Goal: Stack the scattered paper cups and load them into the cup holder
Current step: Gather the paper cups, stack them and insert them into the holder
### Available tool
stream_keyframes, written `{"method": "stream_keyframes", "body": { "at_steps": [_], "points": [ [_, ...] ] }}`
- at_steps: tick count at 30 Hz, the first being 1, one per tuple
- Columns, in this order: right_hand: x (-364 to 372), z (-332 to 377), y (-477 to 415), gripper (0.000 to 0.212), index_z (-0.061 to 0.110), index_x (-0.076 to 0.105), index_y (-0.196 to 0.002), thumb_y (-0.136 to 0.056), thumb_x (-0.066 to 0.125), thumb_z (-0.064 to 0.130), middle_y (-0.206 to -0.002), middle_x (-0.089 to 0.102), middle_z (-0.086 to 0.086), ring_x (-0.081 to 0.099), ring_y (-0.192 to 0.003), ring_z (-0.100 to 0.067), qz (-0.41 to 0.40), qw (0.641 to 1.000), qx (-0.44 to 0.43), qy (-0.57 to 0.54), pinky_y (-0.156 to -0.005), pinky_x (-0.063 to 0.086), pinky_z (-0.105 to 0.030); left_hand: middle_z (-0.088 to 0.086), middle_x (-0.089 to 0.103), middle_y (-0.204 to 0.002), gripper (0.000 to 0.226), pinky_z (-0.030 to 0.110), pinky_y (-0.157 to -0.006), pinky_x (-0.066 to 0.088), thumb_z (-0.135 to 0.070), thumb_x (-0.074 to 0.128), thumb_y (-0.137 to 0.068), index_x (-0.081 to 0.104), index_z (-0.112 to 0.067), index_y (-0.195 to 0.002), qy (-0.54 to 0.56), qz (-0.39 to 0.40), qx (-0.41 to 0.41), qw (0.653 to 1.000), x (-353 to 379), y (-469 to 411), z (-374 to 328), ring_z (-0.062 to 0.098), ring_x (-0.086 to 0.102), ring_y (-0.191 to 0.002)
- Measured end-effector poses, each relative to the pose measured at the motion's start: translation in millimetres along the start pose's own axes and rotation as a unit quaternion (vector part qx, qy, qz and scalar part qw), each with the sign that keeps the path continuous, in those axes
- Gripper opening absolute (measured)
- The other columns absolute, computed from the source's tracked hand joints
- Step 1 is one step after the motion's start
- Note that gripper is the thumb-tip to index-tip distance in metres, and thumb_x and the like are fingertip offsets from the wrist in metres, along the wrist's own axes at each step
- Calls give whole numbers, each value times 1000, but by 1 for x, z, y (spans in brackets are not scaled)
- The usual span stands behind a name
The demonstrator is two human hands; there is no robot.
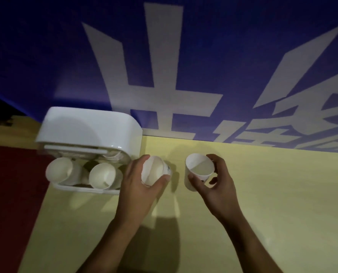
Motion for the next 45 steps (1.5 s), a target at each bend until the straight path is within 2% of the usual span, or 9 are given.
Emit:
{"method": "stream_keyframes", "body": {
  "at_steps": [7,13,23,28,32,36,40,43,45],
  "points": [
    [64,48,35,75,39,45,-139,-74,79,58,-133,52,29,53,-116,4,41,997,-57,23,-79,47,-15,-18,56,-132,69,13,-90,43,-53,80,-75,52,-36,-136,21,-59,15,998,-88,27,21,2,51,-119],
    [114,68,61,66,38,50,-133,-77,86,42,-128,53,35,54,-116,5,39,997,-60,5,-80,49,-19,-10,57,-134,71,-1,-94,32,-52,82,-73,55,-29,-135,15,-97,14,995,-140,27,53,8,50,-125],
    [133,73,81,64,31,53,-132,-78,86,27,-133,59,20,58,-117,-5,-17,998,-49,-25,-80,49,-11,-9,53,-136,73,30,-99,43,-45,86,-76,53,-30,-139,-42,-25,41,998,-135,-4,76,11,43,-127],
    [135,75,83,69,31,52,-135,-75,83,43,-133,56,26,57,-118,0,-44,997,-53,-26,-82,48,-9,-1,55,-139,80,43,-105,45,-46,87,-74,53,-23,-142,-87,20,32,996,-117,-19,90,21,47,-128],
    [137,74,83,72,31,52,-136,-75,88,39,-135,57,23,58,-118,-3,-55,997,-50,-25,-85,50,-13,1,53,-147,76,42,-113,39,-45,82,-81,52,-19,-146,-116,43,46,991,-110,-26,95,23,43,-136],
    [140,77,82,73,29,52,-137,-74,89,35,-137,57,20,59,-120,-8,-68,996,-58,-26,-91,54,-27,-1,55,-148,80,40,-111,44,-46,82,-81,48,-23,-149,-105,50,20,993,-106,-28,102,22,49,-135],
    [150,92,78,74,24,51,-138,-76,89,33,-137,58,15,58,-124,-13,-61,993,-101,-21,-93,54,-29,-1,54,-148,85,27,-105,40,-46,80,-84,39,-26,-155,-90,72,16,993,-110,-29,103,21,49,-136],
    [167,103,72,71,22,51,-138,-77,88,28,-137,57,15,58,-124,-11,-46,990,-134,-12,-95,52,-27,-4,56,-145,69,26,-99,42,-36,67,-97,34,-32,-158,-4,68,-21,997,-129,-24,107,14,53,-131],
    [182,106,69,69,24,51,-136,-78,88,26,-134,55,22,57,-123,-5,-38,987,-154,-5,-94,49,-19,-7,61,-140,53,23,-96,45,-39,58,-101,45,-32,-152,48,56,-59,996,-142,-19,111,9,58,-126]
  ]
}}
Point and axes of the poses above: each hand's wrist, its own y-axis away from the middle knuckle, its own x-axis out of the palm, z = x × y, the point moved 4 cm from there along -y, towards the middle knuckle
